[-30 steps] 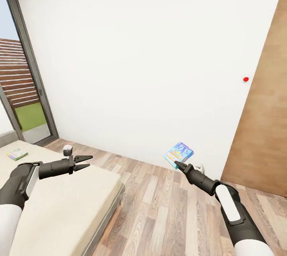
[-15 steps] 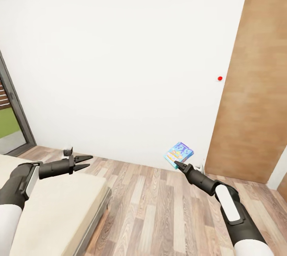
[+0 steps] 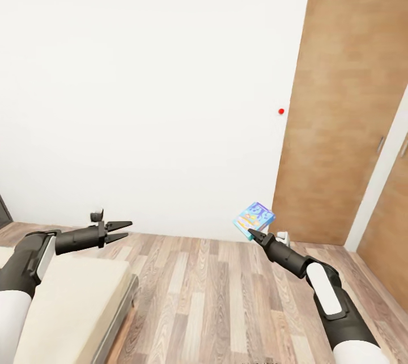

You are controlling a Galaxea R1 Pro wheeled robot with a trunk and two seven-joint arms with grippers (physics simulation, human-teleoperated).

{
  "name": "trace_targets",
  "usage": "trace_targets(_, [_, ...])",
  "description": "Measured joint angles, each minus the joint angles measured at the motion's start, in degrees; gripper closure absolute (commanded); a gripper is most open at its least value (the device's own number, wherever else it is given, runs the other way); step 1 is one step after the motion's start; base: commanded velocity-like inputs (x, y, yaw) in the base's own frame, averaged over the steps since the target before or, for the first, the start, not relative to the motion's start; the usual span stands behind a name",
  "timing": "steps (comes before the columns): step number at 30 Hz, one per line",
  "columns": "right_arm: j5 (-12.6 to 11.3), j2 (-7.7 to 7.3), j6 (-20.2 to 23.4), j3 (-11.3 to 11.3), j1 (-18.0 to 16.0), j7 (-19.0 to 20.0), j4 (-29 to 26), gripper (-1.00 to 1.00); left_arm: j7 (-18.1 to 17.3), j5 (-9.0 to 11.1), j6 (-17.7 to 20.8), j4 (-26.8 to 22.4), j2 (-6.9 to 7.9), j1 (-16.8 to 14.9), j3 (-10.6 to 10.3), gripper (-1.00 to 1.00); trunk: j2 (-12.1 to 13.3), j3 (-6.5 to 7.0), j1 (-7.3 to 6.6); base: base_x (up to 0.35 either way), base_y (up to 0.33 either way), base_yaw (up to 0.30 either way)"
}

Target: Put all the toys in the child's room - the three board games (two on the bed and one on the table), the two jigsaw puzzles on the table, and the tennis ball on the table - inside the toy box on the table in the child's room.

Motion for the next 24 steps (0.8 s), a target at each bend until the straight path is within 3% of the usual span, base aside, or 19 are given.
trace_targets(11, [0.0, -0.24, 0.0, -0.04, 0.0, 0.0, 0.04, 1.0, 0.07, 0.0, 0.0, 0.0, -0.22, 0.0, 0.0, -1.0, 0.0, 0.25, 0.0, 0.0, 0.0, -0.279])
trace_targets(24, [0.03, -0.06, 0.0, 0.0, 0.0, 0.0, 0.03, 1.0, 0.0, 0.01, 0.0, 0.0, -0.07, 0.0, -1.56, -1.0, 0.0, 0.55, 0.0, 0.0, 0.0, -0.279])
